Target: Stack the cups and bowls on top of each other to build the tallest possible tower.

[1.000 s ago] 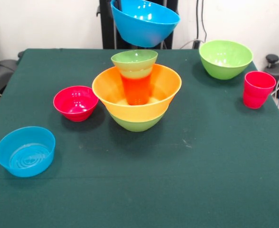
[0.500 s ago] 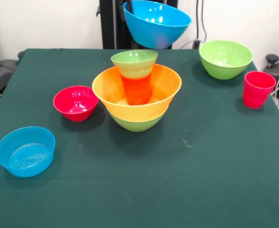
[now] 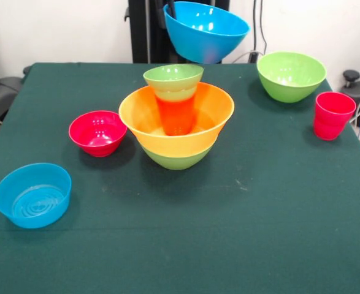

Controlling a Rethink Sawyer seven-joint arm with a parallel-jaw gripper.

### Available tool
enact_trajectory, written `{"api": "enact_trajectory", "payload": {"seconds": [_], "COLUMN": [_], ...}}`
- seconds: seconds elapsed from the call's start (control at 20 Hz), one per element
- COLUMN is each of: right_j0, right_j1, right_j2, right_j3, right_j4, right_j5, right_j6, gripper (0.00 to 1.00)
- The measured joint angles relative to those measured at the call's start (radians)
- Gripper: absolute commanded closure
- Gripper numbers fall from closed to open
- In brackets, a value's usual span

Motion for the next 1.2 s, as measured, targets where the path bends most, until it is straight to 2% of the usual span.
{"api": "enact_trajectory", "payload": {"seconds": [0.6, 1.2], "right_j0": [-0.026, -0.024], "right_j1": [0.000, 0.013], "right_j2": [-0.003, -0.013], "right_j3": [-0.014, -0.081], "right_j4": [-0.003, -0.004], "right_j5": [0.000, 0.000], "right_j6": [0.000, 0.000], "gripper": [1.00, 1.00]}}
